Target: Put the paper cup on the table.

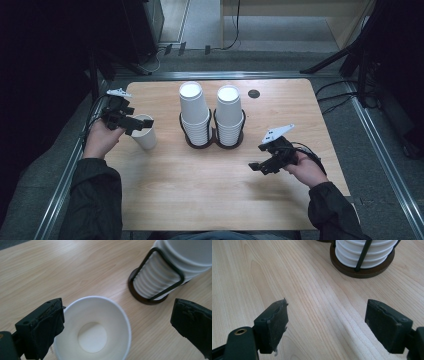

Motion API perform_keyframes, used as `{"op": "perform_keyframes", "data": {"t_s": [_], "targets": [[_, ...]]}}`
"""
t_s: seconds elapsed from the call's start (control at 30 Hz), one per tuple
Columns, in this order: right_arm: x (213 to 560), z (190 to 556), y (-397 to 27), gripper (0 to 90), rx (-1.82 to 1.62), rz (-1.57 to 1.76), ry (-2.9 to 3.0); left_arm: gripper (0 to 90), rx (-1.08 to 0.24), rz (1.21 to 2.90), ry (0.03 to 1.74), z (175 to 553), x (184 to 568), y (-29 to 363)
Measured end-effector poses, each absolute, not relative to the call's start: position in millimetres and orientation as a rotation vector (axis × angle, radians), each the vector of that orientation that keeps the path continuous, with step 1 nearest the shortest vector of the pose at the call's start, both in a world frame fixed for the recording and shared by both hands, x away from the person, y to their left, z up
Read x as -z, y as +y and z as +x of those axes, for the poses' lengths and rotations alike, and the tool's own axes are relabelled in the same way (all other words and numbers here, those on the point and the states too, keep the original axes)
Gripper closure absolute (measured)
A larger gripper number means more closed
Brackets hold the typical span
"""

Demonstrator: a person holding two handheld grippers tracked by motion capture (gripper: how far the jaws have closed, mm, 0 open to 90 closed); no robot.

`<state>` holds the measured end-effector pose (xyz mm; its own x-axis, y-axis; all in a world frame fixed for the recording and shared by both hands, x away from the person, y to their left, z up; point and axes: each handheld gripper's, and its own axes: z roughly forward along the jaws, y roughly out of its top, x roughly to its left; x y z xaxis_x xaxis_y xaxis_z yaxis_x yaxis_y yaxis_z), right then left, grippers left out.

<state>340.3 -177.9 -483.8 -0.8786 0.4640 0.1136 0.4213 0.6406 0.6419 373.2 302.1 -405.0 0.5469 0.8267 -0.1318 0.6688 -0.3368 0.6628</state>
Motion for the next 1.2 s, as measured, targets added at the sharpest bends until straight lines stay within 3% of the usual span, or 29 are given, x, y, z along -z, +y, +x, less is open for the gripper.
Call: {"op": "perform_keyframes", "data": {"t_s": [0.43,0.6,1.2], "targets": [[481,341,-178,18.6,-1.098,0.745,2.773,0.0,-0.29,2.146,1.099,360,393,267],[481,343,-178,18.6,-1.105,0.742,2.768,0.0,-0.199,2.09,1.089,352,398,256],[475,348,-163,18.6,-1.144,0.692,2.762,0.0,-0.211,2.183,0.97,326,412,206]]}}
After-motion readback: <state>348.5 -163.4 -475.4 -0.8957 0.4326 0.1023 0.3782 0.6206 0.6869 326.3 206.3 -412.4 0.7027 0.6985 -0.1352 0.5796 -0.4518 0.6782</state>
